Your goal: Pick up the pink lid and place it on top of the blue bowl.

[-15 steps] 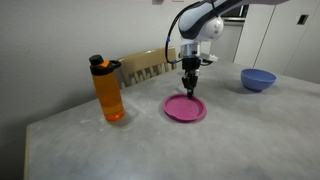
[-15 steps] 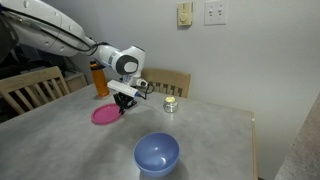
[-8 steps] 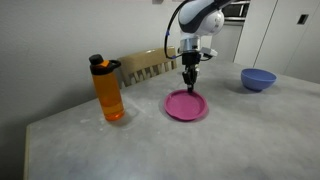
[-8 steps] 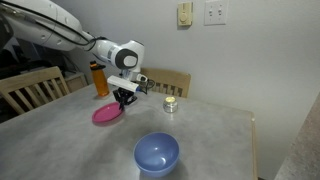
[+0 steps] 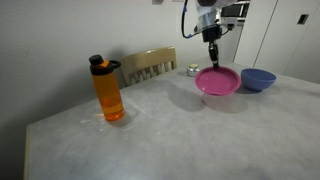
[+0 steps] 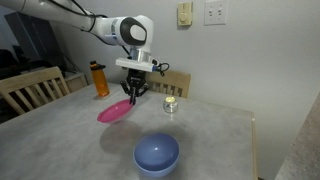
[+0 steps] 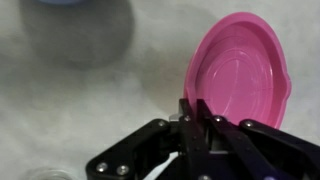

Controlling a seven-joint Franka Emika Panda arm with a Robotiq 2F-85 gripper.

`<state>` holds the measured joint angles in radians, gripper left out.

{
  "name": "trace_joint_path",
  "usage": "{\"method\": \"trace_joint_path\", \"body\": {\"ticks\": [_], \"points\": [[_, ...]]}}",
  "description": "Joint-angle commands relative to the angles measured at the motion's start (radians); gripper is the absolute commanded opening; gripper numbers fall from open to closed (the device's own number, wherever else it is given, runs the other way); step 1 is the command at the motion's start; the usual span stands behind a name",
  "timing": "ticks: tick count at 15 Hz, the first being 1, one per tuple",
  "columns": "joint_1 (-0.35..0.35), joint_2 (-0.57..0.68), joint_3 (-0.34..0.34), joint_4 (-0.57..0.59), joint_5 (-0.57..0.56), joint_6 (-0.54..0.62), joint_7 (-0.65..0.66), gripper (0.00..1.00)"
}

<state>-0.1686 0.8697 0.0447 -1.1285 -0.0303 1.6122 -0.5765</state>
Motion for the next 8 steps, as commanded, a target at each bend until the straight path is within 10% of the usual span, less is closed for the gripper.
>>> {"method": "trace_joint_path", "body": {"ticks": [1, 8], "points": [[-0.049, -0.099, -0.049, -0.105, -0.113, 0.004, -0.164, 0.02], [-0.178, -0.168, -0.105, -0.203, -0.164, 0.111, -0.466, 0.02]]}}
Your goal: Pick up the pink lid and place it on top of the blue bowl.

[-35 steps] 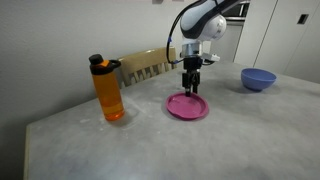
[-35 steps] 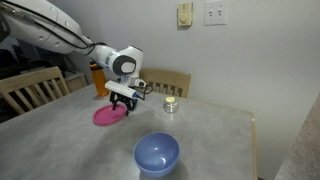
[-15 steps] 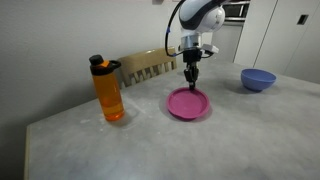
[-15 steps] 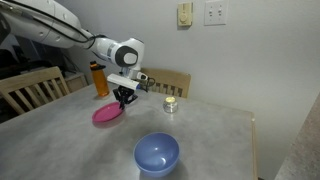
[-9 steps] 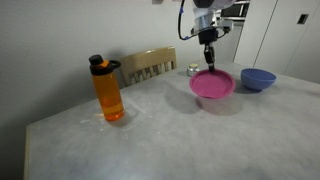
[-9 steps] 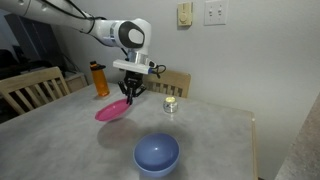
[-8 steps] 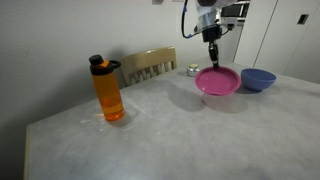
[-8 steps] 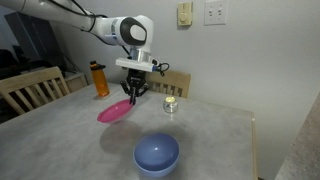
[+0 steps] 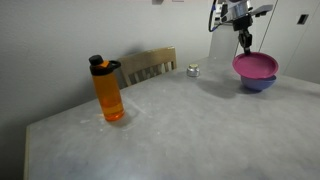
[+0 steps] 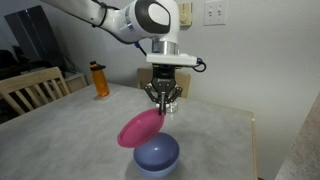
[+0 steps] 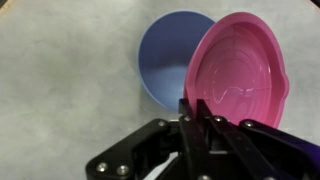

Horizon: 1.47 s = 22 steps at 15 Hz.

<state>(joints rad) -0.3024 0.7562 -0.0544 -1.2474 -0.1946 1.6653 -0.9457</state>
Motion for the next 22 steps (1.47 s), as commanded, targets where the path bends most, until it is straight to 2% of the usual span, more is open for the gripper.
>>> {"method": "trace_joint_path", "body": {"ticks": [1, 8, 12, 22], "points": [[-0.063, -0.056, -0.011, -0.090, 0.008, 0.072, -0.133, 0.02], [-0.138, -0.011, -0.023, -0.091, 0.072, 0.100, -0.227, 0.02], [-0.139, 0.010, -0.019, -0.080, 0.131, 0.092, -0.221, 0.02], [-0.154, 0.043, -0.022, -0.021, 0.177, 0.112, -0.226, 0.02]]}}
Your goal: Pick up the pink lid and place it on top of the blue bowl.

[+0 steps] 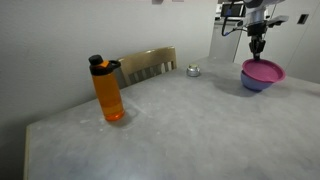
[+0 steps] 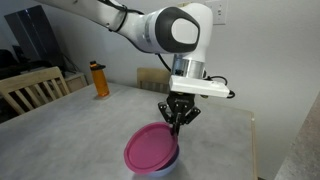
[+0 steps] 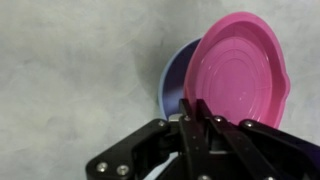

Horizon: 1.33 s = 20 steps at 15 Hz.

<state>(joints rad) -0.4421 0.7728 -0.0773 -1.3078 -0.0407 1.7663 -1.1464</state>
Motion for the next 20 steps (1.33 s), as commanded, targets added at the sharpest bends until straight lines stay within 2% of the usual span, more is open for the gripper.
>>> {"method": "trace_joint_path", "body": {"ticks": [1, 9, 20], "points": [[-0.015, 0.029, -0.003, 0.036, 0.020, 0.023, -0.024, 0.02], [-0.058, 0.101, 0.010, 0.096, 0.066, 0.020, -0.063, 0.02], [-0.044, 0.112, 0.022, 0.135, 0.066, 0.003, -0.092, 0.02]]}}
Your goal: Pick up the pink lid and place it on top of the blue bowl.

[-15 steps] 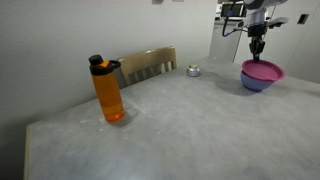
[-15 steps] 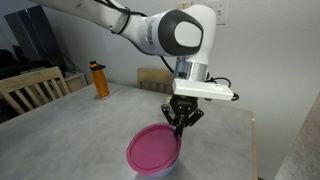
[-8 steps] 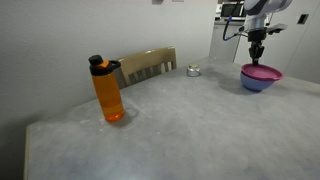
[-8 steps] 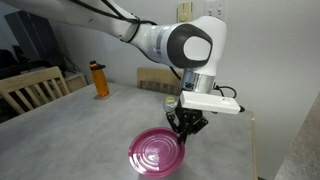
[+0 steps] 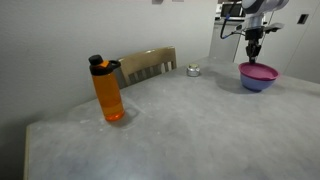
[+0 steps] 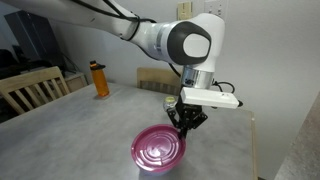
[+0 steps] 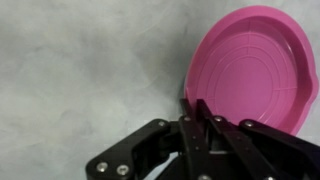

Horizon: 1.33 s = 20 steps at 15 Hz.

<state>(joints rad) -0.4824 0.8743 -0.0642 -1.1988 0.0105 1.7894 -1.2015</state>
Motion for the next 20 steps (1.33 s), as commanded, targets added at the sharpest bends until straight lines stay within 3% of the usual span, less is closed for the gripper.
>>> {"method": "trace_joint_path", "body": {"ticks": [1, 20], "points": [[-0.001, 0.011, 0.010, 0.027, 0.013, -0.024, -0.042, 0.02], [0.021, 0.074, 0.012, 0.102, 0.008, -0.241, -0.102, 0.02]]}}
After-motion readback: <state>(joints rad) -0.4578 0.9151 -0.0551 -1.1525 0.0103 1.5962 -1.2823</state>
